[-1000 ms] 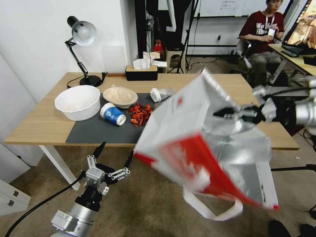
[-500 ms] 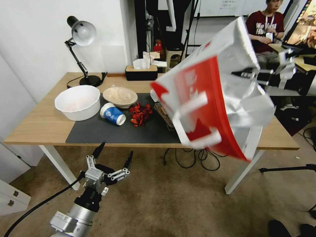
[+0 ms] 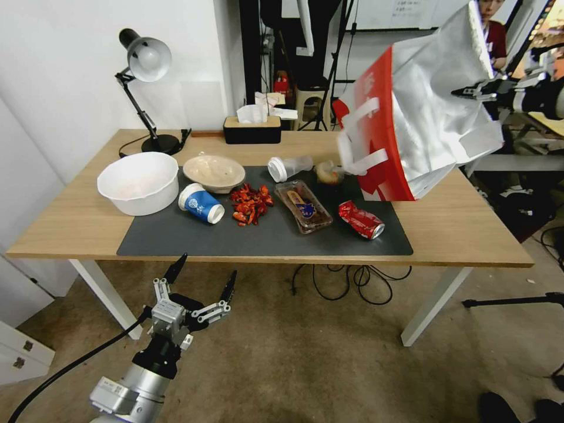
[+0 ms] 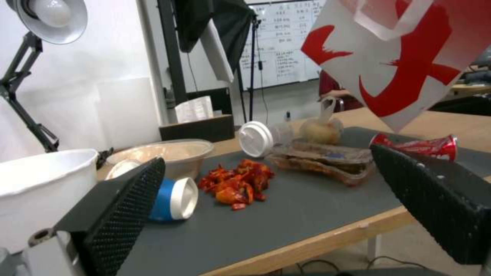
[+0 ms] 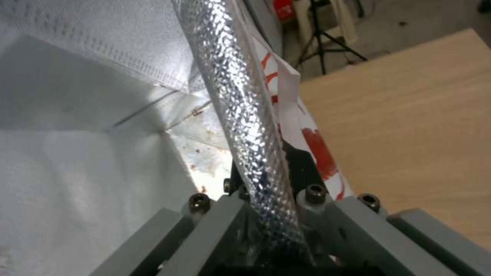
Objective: Pick up the food delivery bag from the floor and place it on the table.
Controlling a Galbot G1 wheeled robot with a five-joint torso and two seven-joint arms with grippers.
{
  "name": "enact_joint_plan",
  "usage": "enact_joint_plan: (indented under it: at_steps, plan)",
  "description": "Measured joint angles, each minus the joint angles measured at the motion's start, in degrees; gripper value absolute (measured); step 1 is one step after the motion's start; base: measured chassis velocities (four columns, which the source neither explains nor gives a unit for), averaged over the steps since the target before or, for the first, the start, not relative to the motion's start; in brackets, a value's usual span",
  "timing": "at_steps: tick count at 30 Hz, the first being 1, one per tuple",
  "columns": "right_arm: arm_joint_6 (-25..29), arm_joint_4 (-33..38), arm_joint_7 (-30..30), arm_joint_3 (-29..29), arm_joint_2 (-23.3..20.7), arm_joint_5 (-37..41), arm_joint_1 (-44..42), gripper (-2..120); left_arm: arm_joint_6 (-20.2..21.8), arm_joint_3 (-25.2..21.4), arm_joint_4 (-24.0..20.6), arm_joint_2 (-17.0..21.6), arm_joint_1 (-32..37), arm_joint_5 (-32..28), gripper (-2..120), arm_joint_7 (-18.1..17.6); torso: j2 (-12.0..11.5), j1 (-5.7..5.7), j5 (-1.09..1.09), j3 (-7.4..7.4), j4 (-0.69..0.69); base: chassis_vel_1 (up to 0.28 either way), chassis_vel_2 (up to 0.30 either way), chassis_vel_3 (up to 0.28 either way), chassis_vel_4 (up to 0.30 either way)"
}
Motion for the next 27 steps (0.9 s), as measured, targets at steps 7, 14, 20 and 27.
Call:
enact_joint_plan:
  at_steps: [7,14,20,27]
  plan:
    - [0.0,-2.08,4.65,-1.63,0.97,0.05,-1.51,0,0.04,-0.06,0.61,0.24,-0.4,-0.09,100,-0.17,0.0,-0.01,0.0,-0.01,-0.02,0.0,0.0,0.0,0.0]
    - [0.01,-1.85,5.99,1.79,1.02,0.01,-7.93,0,0.18,-0.05,0.99,0.4,-0.89,-0.19,100,-0.29,0.0,-0.01,-0.01,-0.02,-0.03,0.0,0.0,0.0,0.0]
    - [0.01,-1.97,6.79,3.23,1.23,0.89,-9.69,0,0.19,-0.05,0.99,0.38,-0.8,-0.19,100,-0.29,-0.01,-0.01,-0.01,-0.02,-0.01,0.0,0.0,0.0,0.0]
    - [0.01,-1.08,8.67,5.28,0.37,7.09,-9.79,0,0.2,0.13,1.13,0.12,-0.76,0.05,100,-0.29,-0.02,-0.01,0.0,-0.02,-0.02,0.0,0.0,0.0,0.0]
